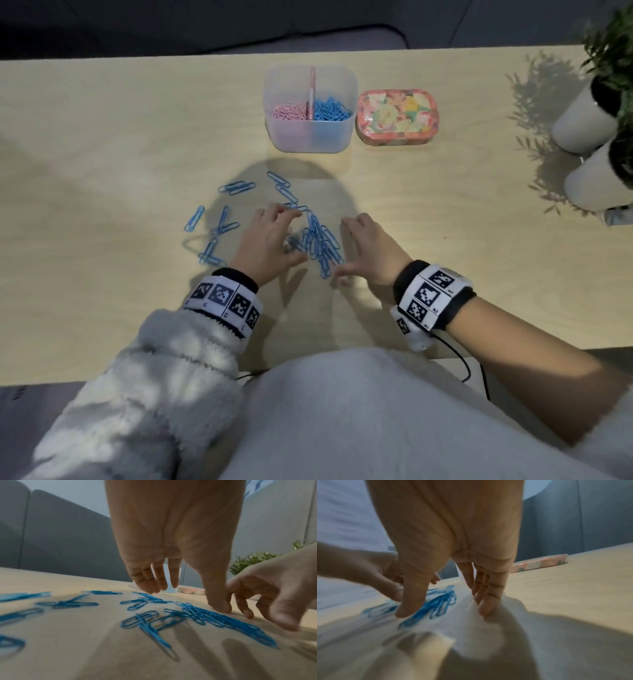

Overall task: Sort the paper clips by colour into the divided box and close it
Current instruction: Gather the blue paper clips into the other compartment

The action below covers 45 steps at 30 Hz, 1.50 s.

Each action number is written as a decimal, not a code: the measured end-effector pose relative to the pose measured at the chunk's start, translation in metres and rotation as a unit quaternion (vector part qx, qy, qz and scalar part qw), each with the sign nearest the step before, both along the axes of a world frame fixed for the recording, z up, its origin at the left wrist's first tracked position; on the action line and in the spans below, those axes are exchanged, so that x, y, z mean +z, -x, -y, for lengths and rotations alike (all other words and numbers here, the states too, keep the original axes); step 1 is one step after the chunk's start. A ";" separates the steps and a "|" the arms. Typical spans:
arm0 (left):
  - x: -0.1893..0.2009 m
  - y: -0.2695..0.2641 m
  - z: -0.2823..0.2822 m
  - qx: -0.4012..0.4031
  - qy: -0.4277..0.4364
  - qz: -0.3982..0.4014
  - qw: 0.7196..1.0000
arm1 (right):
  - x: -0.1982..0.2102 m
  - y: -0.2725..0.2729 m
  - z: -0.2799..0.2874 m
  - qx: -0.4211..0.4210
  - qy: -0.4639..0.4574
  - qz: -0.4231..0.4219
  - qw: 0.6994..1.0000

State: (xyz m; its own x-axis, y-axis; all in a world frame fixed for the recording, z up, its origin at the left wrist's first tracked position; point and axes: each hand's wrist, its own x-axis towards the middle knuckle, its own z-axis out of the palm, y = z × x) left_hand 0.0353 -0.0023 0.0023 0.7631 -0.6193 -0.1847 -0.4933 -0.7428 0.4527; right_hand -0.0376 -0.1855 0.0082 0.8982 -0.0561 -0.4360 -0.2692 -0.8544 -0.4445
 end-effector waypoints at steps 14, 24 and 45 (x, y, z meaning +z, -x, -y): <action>-0.010 -0.013 0.028 -0.040 -0.047 -0.055 0.997 | -0.018 -0.021 -0.034 -0.048 -0.023 0.080 0.995; -0.007 -0.018 0.013 -0.066 -0.090 -0.033 0.993 | -0.013 -0.023 -0.034 0.014 0.004 0.068 0.998; -0.012 -0.031 0.007 -0.154 -0.149 0.097 0.972 | -0.018 -0.037 -0.032 0.050 0.088 0.067 0.993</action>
